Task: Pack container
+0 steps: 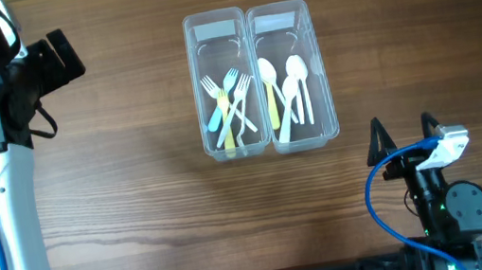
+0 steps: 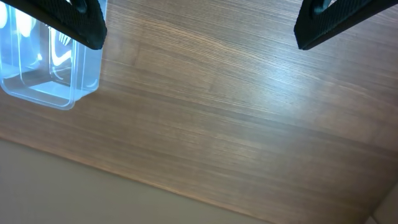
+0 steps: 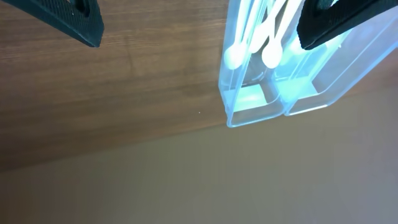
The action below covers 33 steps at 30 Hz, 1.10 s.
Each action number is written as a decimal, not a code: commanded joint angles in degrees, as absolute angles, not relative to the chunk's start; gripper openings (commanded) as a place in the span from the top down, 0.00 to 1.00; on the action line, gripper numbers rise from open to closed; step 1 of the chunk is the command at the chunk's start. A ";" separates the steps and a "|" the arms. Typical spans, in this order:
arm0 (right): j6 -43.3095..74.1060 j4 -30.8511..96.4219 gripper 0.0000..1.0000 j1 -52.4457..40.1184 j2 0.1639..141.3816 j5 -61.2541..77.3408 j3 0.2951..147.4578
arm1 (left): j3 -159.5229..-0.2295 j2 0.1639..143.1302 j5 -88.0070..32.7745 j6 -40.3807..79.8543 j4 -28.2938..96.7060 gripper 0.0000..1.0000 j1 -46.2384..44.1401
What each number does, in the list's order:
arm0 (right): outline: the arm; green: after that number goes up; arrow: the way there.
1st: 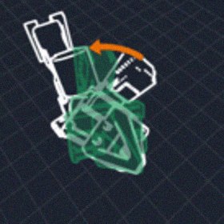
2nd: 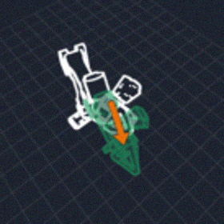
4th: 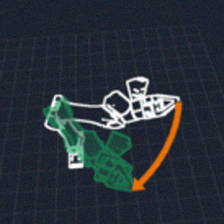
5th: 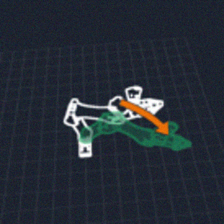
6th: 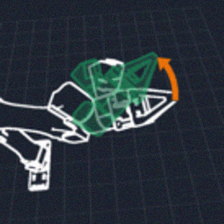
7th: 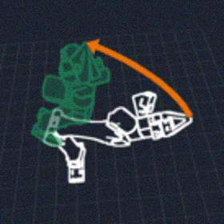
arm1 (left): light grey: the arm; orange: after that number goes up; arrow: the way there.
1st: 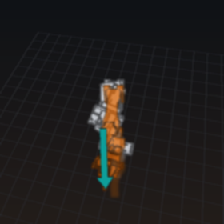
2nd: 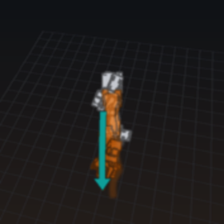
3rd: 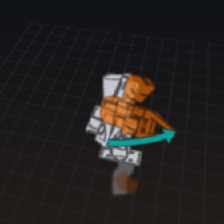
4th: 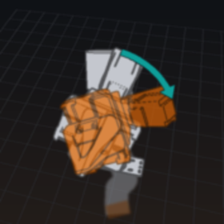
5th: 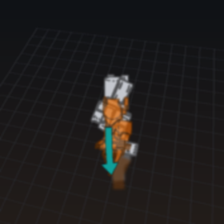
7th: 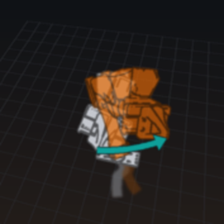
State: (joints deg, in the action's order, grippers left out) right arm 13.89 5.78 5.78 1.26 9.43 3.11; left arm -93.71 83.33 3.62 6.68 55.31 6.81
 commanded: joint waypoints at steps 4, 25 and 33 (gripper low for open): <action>15.07 5.10 0.00 5.65 0.38 10.33 2.87 | -93.58 83.33 4.14 6.61 55.16 0.00 6.66; 15.07 5.13 0.00 5.65 0.43 10.35 2.87 | -93.58 83.33 4.14 6.61 55.18 0.00 6.66; 15.07 5.13 0.00 5.65 0.43 10.35 2.87 | -93.58 81.01 4.16 6.61 55.18 0.00 5.76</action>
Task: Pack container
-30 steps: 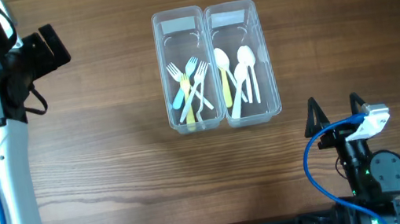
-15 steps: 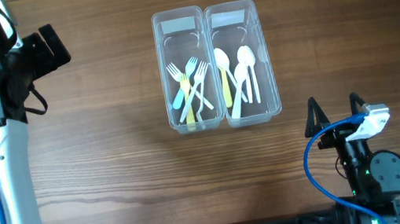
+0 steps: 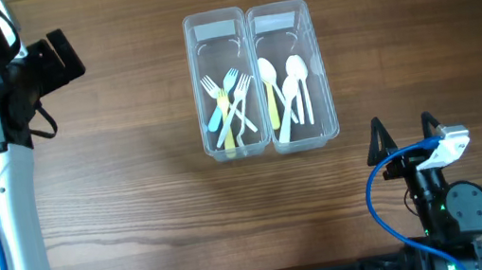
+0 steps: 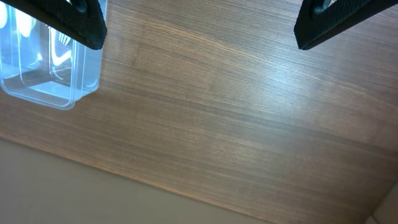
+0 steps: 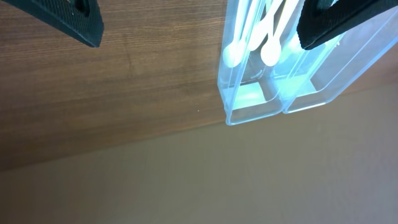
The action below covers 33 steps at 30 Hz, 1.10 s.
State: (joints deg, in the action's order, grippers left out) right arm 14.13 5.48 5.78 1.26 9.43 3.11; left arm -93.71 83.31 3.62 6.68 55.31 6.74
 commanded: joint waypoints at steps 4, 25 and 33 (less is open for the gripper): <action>15.09 5.13 0.00 5.65 0.43 10.35 2.87 | -92.25 71.55 5.04 6.22 56.21 0.00 5.69; 15.07 5.15 0.00 5.65 0.43 10.35 2.87 | -18.94 10.72 -2.98 20.10 12.91 0.00 4.84; 15.07 5.13 0.00 5.65 0.43 10.35 2.87 | -7.70 1.56 -2.09 21.47 10.48 0.00 1.34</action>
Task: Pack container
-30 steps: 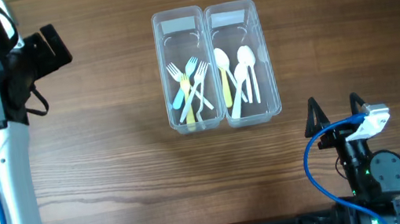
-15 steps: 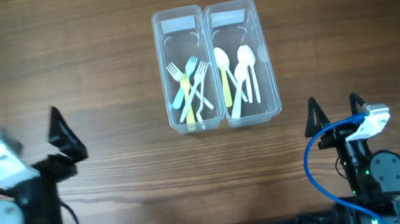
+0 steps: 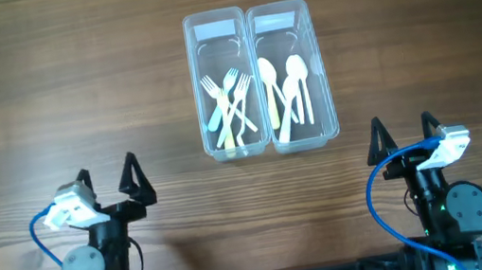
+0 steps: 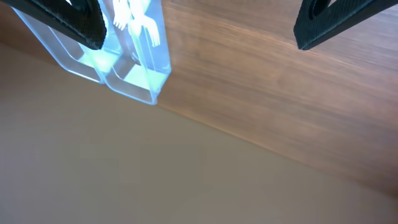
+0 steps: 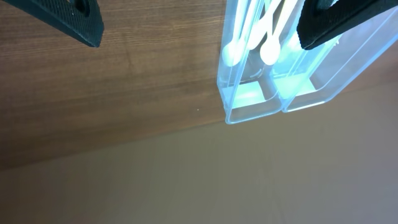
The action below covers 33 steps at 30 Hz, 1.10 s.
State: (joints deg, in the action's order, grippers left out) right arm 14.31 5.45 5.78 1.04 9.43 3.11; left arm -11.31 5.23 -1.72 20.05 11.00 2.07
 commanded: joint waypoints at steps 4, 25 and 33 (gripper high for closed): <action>15.09 5.13 0.00 5.65 0.43 10.35 2.87 | -4.80 0.16 -0.99 21.47 10.46 0.00 1.32; 15.07 5.15 0.00 5.65 0.43 10.33 2.87 | -3.14 0.45 -0.80 21.45 10.66 0.00 1.34; 15.07 5.15 0.00 5.65 0.43 10.35 2.87 | -3.14 0.45 -0.80 21.47 10.66 0.00 1.34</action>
